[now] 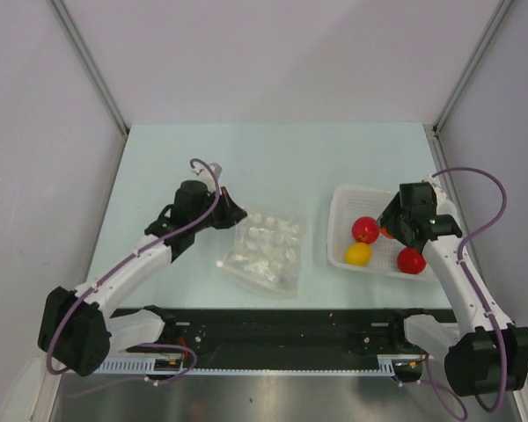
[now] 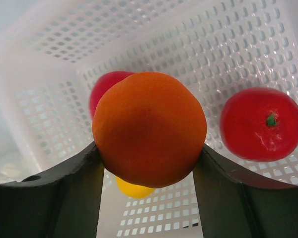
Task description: Open the zip-top bag and remove the fake food
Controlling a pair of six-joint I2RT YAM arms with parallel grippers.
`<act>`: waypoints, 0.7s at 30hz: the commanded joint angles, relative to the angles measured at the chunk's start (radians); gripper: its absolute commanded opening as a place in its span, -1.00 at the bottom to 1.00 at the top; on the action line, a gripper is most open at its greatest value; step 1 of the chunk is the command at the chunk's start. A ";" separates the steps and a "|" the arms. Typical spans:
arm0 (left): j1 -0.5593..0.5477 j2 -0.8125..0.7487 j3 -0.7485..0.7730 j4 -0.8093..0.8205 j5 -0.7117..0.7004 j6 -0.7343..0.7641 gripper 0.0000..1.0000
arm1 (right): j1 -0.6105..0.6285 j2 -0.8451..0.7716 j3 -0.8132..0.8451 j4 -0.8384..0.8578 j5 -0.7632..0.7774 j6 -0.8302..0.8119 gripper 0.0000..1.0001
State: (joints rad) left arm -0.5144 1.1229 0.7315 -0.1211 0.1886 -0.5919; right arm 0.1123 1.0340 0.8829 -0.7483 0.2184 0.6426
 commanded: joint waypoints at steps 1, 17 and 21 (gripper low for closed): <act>0.111 0.115 0.107 0.008 0.015 0.043 -1.00 | -0.026 0.012 -0.059 0.023 -0.024 0.040 -0.17; -0.011 -0.053 0.235 -0.207 -0.222 0.136 0.64 | 0.114 -0.049 -0.125 -0.012 0.005 0.060 0.99; -0.151 -0.214 0.166 -0.194 -0.167 0.103 0.68 | 0.266 -0.113 -0.065 -0.051 0.029 0.062 1.00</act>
State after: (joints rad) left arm -0.5743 1.0351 0.9287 -0.3099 -0.0010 -0.4889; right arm 0.2649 0.9943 0.7254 -0.7631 0.2035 0.6945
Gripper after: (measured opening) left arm 0.824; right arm 0.994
